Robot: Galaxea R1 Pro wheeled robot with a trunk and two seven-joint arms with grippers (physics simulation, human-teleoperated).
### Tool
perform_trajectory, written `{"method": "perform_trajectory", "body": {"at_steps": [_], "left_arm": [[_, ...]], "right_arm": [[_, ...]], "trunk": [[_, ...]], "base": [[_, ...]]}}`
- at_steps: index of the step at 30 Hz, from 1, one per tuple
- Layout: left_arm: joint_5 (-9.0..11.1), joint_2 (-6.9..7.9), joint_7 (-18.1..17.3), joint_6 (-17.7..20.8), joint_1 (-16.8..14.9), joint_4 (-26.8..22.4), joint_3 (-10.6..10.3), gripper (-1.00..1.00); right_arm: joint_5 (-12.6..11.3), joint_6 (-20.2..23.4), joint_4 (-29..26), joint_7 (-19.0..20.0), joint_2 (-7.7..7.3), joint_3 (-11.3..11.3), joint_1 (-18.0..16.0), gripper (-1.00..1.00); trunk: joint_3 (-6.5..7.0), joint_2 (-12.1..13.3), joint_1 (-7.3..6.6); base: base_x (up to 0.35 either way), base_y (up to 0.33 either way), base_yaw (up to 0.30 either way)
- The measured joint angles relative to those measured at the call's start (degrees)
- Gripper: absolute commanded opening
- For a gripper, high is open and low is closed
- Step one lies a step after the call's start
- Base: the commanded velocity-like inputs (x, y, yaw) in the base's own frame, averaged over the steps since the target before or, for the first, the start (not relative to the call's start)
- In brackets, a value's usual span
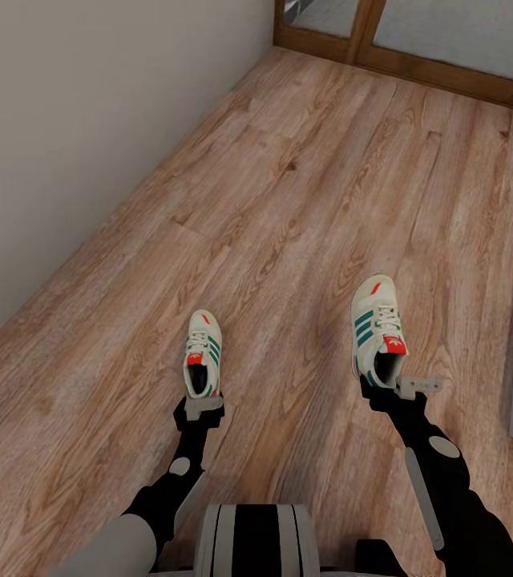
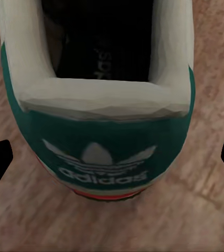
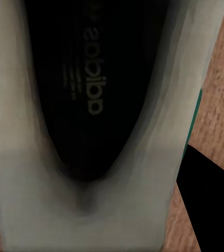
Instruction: Pick up the two gym shoes and the two sandals from the corridor floor and place them onto the hallstand (shoe rack) in the corridor, making sure they are on the rack and not on the floor. Arrange them so the two gym shoes are next to each other and the two sandals are next to each other.
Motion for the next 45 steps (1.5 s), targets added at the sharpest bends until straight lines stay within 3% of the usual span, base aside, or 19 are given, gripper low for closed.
{"method": "perform_trajectory", "body": {"at_steps": [19, 20, 45], "left_arm": [[0.0, 0.0, 0.08, -0.09, 0.0, -0.12, -0.04, 1.0], [0.0, 0.0, 0.08, -0.09, 0.0, -0.12, -0.04, -1.0], [0.0, 0.0, 0.13, -0.04, 0.0, -2.29, -0.04, -1.0]], "right_arm": [[0.05, 0.0, -0.87, -0.02, -0.02, 0.0, 0.0, -1.0], [0.05, 0.0, -0.87, -0.01, -0.01, 0.0, 0.0, -1.0], [0.05, 0.0, -0.85, -0.07, 0.18, 0.22, 0.0, -1.0]], "trunk": [[-0.02, 0.0, 0.0], [-0.02, 0.0, 0.0], [-0.02, 0.0, 0.0]], "base": [[0.076, 0.0, 0.0], [0.003, 0.0, 0.0], [0.0, 0.0, 0.0]]}}
